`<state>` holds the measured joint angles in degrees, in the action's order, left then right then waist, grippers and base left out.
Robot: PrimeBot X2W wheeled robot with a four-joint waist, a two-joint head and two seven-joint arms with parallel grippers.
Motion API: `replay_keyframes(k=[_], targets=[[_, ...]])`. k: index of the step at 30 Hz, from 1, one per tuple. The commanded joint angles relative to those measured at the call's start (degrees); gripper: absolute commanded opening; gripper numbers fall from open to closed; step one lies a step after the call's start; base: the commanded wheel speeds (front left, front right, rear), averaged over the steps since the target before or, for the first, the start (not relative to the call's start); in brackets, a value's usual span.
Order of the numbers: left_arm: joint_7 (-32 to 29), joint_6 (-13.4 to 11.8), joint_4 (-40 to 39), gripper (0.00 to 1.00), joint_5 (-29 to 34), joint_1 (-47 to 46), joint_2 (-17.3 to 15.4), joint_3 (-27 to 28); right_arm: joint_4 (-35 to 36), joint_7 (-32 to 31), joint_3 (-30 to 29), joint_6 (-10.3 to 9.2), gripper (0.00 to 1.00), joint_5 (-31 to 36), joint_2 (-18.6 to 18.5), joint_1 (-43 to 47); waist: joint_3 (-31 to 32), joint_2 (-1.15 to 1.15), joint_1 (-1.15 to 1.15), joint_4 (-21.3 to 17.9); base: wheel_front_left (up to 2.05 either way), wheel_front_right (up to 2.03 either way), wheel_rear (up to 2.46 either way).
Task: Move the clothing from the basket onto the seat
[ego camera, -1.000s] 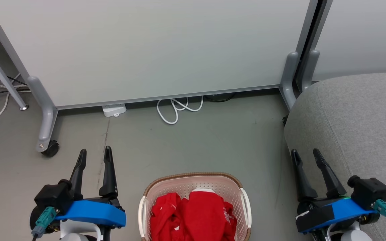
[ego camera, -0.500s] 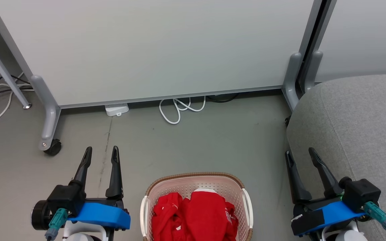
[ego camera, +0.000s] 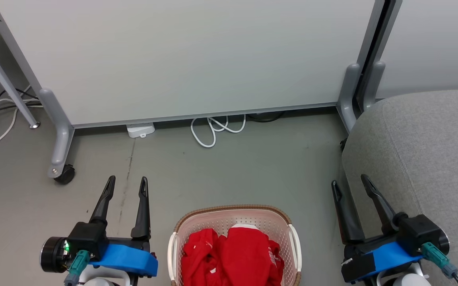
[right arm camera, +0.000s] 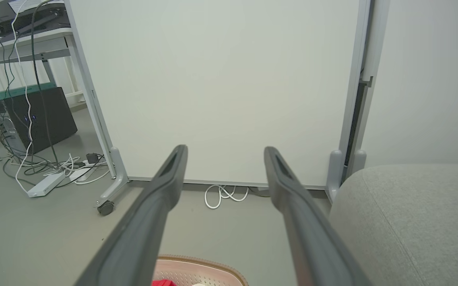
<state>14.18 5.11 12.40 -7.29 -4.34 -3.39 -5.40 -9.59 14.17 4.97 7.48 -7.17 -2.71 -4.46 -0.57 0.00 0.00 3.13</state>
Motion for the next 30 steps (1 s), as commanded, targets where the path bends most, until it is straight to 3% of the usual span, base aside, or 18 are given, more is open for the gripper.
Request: replay_keyframes(k=[1, 30], targets=[[0.31, 0.28, 0.12, 1.00, 0.98, -0.67, -0.03, 0.17, 0.10, 0.32, 0.05, 0.02, 1.00, 0.89, -0.29, -0.68, 0.00, 0.00, 0.00, 0.04, 0.00, 0.00, 0.00], [1.10, 1.55, 4.38, 1.00, 1.49, -1.21, 0.51, 0.62, -2.58, 1.14, -0.74, 0.02, 1.00, 1.12, -0.26, -0.73, -0.11, 0.00, 0.00, 0.28, 0.00, 0.00, 0.00]])
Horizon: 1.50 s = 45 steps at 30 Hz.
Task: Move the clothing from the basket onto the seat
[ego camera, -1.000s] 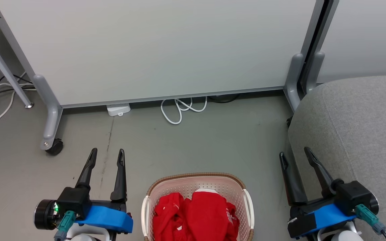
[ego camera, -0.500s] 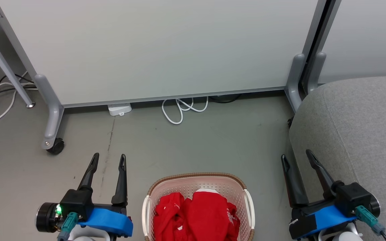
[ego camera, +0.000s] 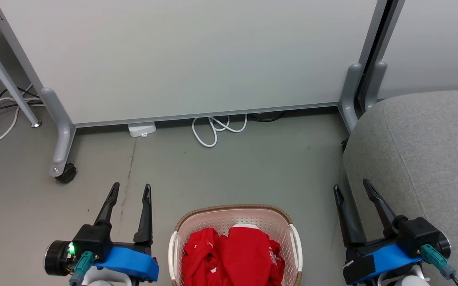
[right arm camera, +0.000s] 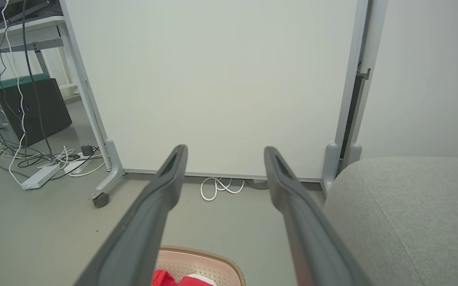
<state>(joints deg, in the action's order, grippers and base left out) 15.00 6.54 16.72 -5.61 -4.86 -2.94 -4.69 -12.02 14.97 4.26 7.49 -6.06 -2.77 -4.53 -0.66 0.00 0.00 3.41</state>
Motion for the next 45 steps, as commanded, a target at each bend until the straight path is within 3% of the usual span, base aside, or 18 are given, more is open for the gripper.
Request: replay_keyframes(k=[1, 12, 18, 27, 45], targets=[[0.28, 0.15, 0.12, 1.00, -0.25, -0.74, 0.07, -0.14, -0.15, 0.34, 0.00, 0.00, 1.00, 0.07, -0.19, -0.64, -0.03, 0.00, 0.00, -0.01, 0.00, 0.00, 0.00], [0.23, 0.72, 3.82, 1.00, -0.06, -4.62, -0.24, -0.77, 0.59, 0.33, 0.22, 0.00, 1.00, 1.37, -0.20, -2.00, -2.82, 0.00, 0.00, -2.58, 0.00, 0.00, 0.00], [0.23, 1.04, 8.10, 1.00, -0.56, -9.76, -1.75, -3.31, 1.65, 0.33, -0.31, 0.00, 1.00, 1.88, -0.18, -4.51, -7.44, 0.00, 0.00, -5.19, 0.00, 0.00, 0.00], [0.23, 0.96, 14.63, 1.00, -3.10, -18.51, -5.20, -11.51, 3.15, 0.33, -0.25, 0.00, 1.00, 0.99, -0.18, -9.02, -15.14, 0.00, 0.00, -9.18, 0.00, 0.00, 0.00], [0.23, 0.96, 31.50, 1.00, -8.93, -37.06, -10.43, -34.86, 6.71, 0.33, -0.01, 0.00, 1.00, -0.24, -0.17, -16.65, -31.36, 0.00, 0.00, -14.72, 0.00, 0.00, 0.00]])
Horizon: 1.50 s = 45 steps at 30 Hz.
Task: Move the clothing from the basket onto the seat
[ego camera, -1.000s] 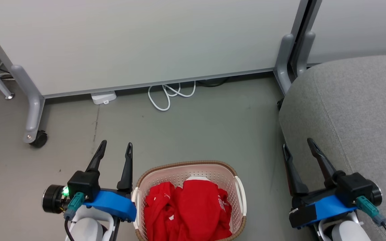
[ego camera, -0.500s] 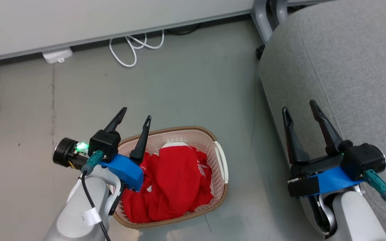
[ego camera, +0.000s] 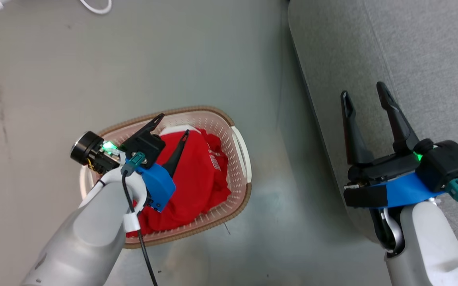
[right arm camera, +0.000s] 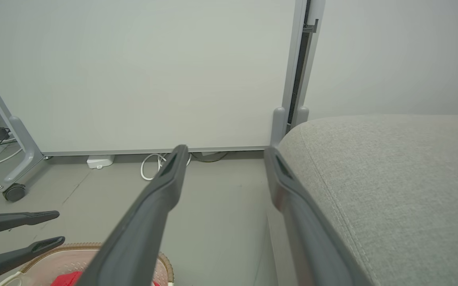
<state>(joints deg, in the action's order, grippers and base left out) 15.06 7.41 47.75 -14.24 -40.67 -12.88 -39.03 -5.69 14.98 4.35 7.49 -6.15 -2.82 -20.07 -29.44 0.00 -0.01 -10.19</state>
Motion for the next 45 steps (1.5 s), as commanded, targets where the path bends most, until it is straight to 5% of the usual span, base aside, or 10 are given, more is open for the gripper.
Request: replay_keyframes(k=[1, 12, 22, 36, 45], targets=[[0.17, 0.09, 1.47, 1.00, -0.65, -2.28, -0.52, -1.91, 0.56, 0.32, -0.13, 0.00, 1.00, -0.19, -0.12, -1.51, -3.51, 0.00, 0.01, -1.29, 0.00, 0.00, 0.00], [-2.25, 0.09, 13.43, 1.00, -3.98, -11.28, -0.47, -18.63, 2.63, 0.32, -0.11, 0.00, 1.00, -0.59, -0.12, -4.39, -11.37, 0.00, 0.01, -2.24, 0.00, 0.00, 0.00], [-12.04, 0.08, 19.11, 1.00, -6.73, -15.02, -1.52, -32.00, 3.33, 0.32, -0.27, 0.00, 1.00, -0.20, -0.12, -5.74, -15.40, 0.00, 0.01, -1.99, 0.00, 0.00, 0.00], [-28.80, 0.08, 15.17, 1.00, -9.31, -14.13, -4.51, -34.45, 4.18, 0.32, 0.18, 0.00, 1.00, -0.79, -0.12, -6.87, -19.81, 0.00, 0.01, -2.53, 0.00, 0.00, 0.00], [-33.95, 0.08, 9.89, 1.00, -13.85, -14.62, -7.27, -34.46, 4.97, 0.32, -0.11, 0.00, 1.00, -1.66, -0.12, -6.98, -22.73, 0.00, 0.01, -3.40, 0.00, 0.00, 0.00]])
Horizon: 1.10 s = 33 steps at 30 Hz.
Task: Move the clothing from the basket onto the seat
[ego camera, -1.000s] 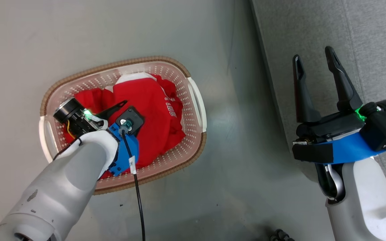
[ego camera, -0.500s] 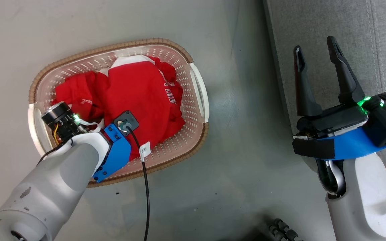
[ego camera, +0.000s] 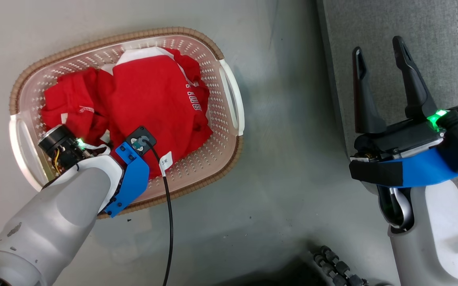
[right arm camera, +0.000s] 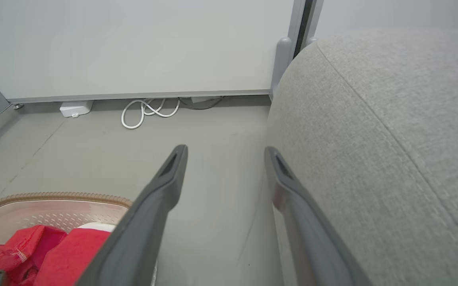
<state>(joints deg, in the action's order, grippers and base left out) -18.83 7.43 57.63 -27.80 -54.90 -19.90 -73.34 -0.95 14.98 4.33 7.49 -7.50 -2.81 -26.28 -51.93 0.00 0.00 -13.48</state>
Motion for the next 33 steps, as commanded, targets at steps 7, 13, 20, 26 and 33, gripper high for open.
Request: replay_keyframes(k=[7, 13, 20, 26, 33], targets=[[-1.76, 0.06, -2.15, 1.00, 0.30, -0.03, -1.42, -0.16, 0.55, 0.32, -0.43, 0.00, 1.00, -0.56, -0.14, -1.26, -1.69, 0.00, 0.00, -0.49, 0.00, 0.00, 0.00], [-1.94, 0.06, -4.42, 0.00, 0.95, 0.45, -2.23, -0.15, 0.17, 0.32, -0.38, 0.00, 1.00, -0.67, -0.14, -1.40, -1.58, 0.00, 0.00, -0.30, 0.00, 0.00, 0.00], [0.25, 0.06, -6.49, 0.00, 0.96, 0.97, -1.76, -0.15, -0.53, 0.32, -0.56, 0.00, 1.00, -0.34, -0.14, -1.40, 0.47, 0.00, 0.00, 0.59, 0.00, 0.00, 0.00], [4.79, 0.06, -8.78, 0.00, 0.18, 1.84, -0.17, -0.15, -1.51, 0.32, -1.02, 0.00, 1.00, 0.12, -0.14, -0.33, 4.33, 0.00, 0.00, 2.22, 0.00, 0.00, 0.00], [9.77, 0.06, -10.34, 0.00, -0.76, 3.16, 1.45, -0.15, -2.86, 0.32, -1.19, 0.00, 1.00, 0.87, -0.14, 1.16, 9.73, 0.00, 0.00, 4.20, 0.00, 0.00, 0.00]])
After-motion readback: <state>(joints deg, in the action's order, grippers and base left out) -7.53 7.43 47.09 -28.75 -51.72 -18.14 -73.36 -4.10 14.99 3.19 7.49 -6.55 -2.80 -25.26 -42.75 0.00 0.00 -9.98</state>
